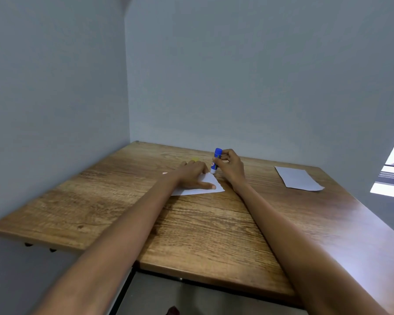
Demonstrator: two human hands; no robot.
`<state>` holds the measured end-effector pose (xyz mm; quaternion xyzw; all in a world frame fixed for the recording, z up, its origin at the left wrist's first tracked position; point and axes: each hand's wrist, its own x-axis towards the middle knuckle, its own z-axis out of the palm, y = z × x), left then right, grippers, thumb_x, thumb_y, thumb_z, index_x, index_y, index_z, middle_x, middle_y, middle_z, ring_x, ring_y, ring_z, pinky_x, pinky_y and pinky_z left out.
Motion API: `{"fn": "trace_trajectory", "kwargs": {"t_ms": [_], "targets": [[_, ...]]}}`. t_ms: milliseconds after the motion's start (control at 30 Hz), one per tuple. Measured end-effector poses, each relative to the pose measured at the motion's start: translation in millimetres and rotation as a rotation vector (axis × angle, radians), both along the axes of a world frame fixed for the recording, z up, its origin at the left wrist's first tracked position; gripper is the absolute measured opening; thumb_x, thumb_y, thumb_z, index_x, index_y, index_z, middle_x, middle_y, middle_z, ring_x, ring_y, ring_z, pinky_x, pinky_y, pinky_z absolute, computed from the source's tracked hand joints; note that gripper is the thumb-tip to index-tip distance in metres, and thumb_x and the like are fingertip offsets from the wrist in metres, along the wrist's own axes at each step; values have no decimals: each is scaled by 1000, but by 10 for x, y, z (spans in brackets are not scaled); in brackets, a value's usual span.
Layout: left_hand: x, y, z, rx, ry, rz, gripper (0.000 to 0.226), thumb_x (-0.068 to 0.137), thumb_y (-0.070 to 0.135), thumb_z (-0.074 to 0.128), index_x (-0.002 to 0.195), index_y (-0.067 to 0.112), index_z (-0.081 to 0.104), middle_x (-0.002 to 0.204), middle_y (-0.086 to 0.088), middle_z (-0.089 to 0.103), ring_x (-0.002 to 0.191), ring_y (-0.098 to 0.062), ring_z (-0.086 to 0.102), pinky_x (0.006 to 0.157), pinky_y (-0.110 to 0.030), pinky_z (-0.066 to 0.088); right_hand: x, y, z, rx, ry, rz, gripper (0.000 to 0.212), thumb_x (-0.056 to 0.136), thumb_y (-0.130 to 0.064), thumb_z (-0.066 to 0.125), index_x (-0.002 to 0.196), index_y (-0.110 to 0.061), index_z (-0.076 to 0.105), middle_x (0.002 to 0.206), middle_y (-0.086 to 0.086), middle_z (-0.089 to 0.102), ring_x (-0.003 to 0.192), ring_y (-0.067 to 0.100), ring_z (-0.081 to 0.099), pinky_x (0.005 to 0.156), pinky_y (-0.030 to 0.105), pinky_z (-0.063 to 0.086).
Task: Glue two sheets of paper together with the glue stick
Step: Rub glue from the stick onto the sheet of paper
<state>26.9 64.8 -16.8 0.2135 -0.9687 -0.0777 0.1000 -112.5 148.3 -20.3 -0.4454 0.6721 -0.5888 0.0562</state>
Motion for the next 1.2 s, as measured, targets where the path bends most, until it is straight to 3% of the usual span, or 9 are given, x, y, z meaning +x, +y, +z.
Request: {"fn": "trace_trajectory", "kwargs": {"t_ms": [167,767,867,1000,1100,1200], "targets": [[-4,11,5,-46,34,18,77,78,63,59,129,13,32,130,-1,54,121,-22,45,95,-39,25,26,20,24,-31,10,-1,22,83,-21,69,101,-13,59,91,-5,64,77,-2,58,60,3,41],[-21,-6,-35,-140,31,56,81,75,72,53,126,14,31,129,4,59,124,-19,47,86,-36,20,111,141,13,21,79,32,22,81,-20,71,99,-15,60,89,-3,65,79,7,60,65,15,44],[-16,14,7,-69,9,79,71,85,64,46,129,11,32,134,3,56,128,-20,44,91,-39,21,132,209,15,18,70,30,22,81,-21,71,100,-15,62,88,-4,65,75,1,58,62,13,41],[14,10,48,23,-4,127,47,97,40,39,131,9,31,138,4,53,131,-19,40,102,-43,18,153,297,17,25,50,44,24,81,-19,71,102,-13,62,91,0,65,78,7,59,63,14,41],[37,40,48,2,-62,125,50,94,42,45,132,12,32,141,-1,48,133,-22,37,105,-44,17,168,367,22,33,52,42,24,81,-18,70,102,-14,62,91,-1,66,78,5,59,63,12,42],[53,66,26,-9,-62,141,53,91,47,47,131,15,33,140,-4,47,131,-23,37,105,-44,17,186,442,24,34,59,34,22,81,-19,71,101,-16,61,82,-9,63,71,-3,57,56,1,40]]}}
